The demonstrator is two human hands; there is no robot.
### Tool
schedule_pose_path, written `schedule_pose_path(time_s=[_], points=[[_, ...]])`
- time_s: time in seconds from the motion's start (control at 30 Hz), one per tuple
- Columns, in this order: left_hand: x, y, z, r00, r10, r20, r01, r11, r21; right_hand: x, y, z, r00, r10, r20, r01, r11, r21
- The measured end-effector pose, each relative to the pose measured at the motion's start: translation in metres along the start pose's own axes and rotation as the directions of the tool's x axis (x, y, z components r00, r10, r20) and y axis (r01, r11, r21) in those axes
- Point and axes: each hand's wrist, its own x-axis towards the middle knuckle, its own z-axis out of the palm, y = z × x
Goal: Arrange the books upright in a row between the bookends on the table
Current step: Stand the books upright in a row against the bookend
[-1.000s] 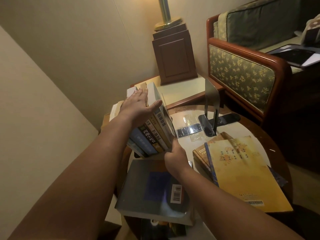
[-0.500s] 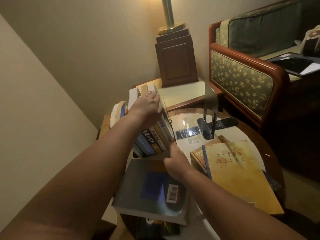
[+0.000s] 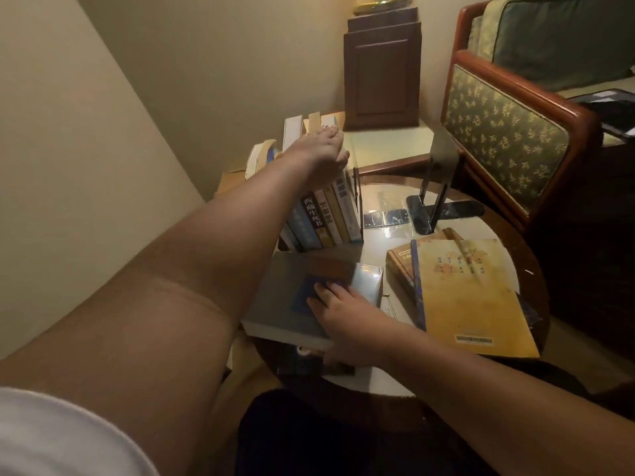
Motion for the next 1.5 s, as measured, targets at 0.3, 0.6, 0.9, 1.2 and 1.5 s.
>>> schedule_pose_path(time_s=[0.3, 0.6, 0.9, 1.2, 1.5], points=[[-0.005, -0.010, 0.005, 1.000, 0.018, -0.018, -0.017, 1.000, 0.010, -0.006, -0.004, -0.014, 0.996, 0.013, 0.087, -0.009, 0.999, -0.039], [-0.001, -0.016, 0.012, 0.997, 0.032, -0.077, -0.034, 0.999, -0.026, 0.011, 0.067, -0.040, 0.965, 0.258, 0.043, -0.251, 0.868, 0.429], [0.003, -0.017, 0.015, 0.996, 0.029, -0.080, -0.031, 0.999, -0.023, 0.032, 0.083, -0.044, 0.944, 0.283, 0.168, -0.328, 0.834, 0.444], [-0.001, -0.016, 0.014, 0.995, 0.034, -0.097, -0.037, 0.999, -0.031, 0.030, 0.096, -0.061, 0.927, 0.207, 0.314, -0.363, 0.707, 0.607], [-0.004, -0.013, 0.012, 0.995, 0.027, -0.094, -0.030, 0.999, -0.032, 0.012, 0.096, -0.057, 0.910, 0.221, 0.351, -0.414, 0.523, 0.745]])
